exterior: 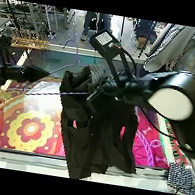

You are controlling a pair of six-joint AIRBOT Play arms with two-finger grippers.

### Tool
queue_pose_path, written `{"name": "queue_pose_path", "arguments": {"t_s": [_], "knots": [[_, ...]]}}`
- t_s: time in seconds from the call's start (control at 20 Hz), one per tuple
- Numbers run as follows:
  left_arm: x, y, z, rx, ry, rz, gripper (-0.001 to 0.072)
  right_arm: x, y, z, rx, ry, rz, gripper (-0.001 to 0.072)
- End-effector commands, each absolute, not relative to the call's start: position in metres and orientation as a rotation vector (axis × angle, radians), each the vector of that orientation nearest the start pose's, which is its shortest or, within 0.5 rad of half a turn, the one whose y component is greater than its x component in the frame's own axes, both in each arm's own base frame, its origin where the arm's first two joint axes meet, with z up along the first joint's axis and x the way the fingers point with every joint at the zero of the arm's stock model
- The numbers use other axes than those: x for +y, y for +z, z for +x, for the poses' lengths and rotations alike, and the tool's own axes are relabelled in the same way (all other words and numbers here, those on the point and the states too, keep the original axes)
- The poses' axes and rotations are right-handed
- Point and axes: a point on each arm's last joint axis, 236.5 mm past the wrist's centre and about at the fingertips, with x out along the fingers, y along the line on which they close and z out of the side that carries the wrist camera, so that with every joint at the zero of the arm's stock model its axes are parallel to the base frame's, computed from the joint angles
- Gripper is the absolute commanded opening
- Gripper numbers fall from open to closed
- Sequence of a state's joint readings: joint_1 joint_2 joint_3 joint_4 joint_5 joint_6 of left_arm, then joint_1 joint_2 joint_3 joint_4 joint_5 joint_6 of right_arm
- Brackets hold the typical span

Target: Fold the clothes and pants, and hang the long-sleeved shirts on hangers.

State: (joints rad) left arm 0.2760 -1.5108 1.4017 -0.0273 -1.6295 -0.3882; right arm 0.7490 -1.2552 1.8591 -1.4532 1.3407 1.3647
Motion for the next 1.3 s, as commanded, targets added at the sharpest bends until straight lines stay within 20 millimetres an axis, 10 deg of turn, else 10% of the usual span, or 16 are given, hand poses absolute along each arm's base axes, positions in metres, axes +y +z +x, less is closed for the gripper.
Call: {"name": "queue_pose_path", "arguments": {"t_s": [0.0, 0.15, 0.4, 0.6, 0.95, 1.1, 1.25], "knots": [[-0.134, 0.277, 0.413, 0.056, -1.407, -0.525, 0.0023, 0.308, 0.289, 0.258, 0.617, 0.980, -0.501, 0.0035], [-0.138, 0.274, 0.407, 0.023, -1.491, -0.578, 0.0023, 0.283, 0.305, 0.272, 0.509, 0.910, -0.646, 0.0375], [-0.149, 0.256, 0.404, 0.096, -1.512, -0.546, 0.0024, 0.205, 0.383, 0.321, 0.174, 0.571, -1.090, 0.0577], [-0.149, 0.256, 0.404, 0.095, -1.511, -0.545, 0.0024, 0.214, 0.321, 0.366, 0.310, 0.657, -1.184, 0.0646], [-0.150, 0.252, 0.404, 0.111, -1.510, -0.536, 0.0024, 0.288, 0.243, 0.433, 0.281, 0.887, -1.056, 0.0556], [-0.150, 0.248, 0.414, 0.123, -1.463, -0.532, 0.0042, 0.296, 0.242, 0.437, 0.261, 0.894, -1.038, 0.0130], [-0.141, 0.239, 0.462, 0.137, -1.247, -0.542, 0.0718, 0.290, 0.230, 0.428, 0.321, 0.928, -1.057, 0.0034]]}}
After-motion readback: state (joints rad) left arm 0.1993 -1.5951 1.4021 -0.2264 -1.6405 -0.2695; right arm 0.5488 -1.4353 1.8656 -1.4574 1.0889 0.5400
